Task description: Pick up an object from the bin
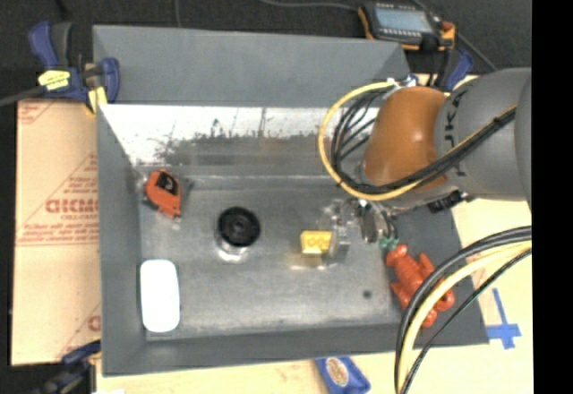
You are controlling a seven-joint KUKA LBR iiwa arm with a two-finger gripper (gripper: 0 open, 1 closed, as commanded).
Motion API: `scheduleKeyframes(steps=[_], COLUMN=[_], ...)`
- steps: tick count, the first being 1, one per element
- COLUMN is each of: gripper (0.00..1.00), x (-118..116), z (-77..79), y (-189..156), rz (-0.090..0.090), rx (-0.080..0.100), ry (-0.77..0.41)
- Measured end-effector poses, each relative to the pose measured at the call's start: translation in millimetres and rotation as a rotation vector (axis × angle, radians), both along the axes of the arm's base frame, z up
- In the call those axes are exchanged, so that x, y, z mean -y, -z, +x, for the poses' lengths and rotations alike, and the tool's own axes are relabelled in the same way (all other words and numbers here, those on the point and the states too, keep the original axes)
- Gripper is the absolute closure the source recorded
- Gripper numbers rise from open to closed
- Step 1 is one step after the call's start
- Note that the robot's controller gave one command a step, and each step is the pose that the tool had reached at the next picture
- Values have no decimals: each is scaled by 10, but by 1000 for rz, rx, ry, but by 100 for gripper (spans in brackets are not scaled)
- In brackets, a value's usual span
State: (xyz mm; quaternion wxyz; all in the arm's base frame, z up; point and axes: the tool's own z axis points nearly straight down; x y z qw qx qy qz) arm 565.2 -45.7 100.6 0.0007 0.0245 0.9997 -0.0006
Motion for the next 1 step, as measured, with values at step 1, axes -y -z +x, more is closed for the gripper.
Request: scheduleKeyframes(steps=[1], gripper=[100], x=[0], z=[-8], y=[-178], rz=[1], rx=[-5], ry=[-1])
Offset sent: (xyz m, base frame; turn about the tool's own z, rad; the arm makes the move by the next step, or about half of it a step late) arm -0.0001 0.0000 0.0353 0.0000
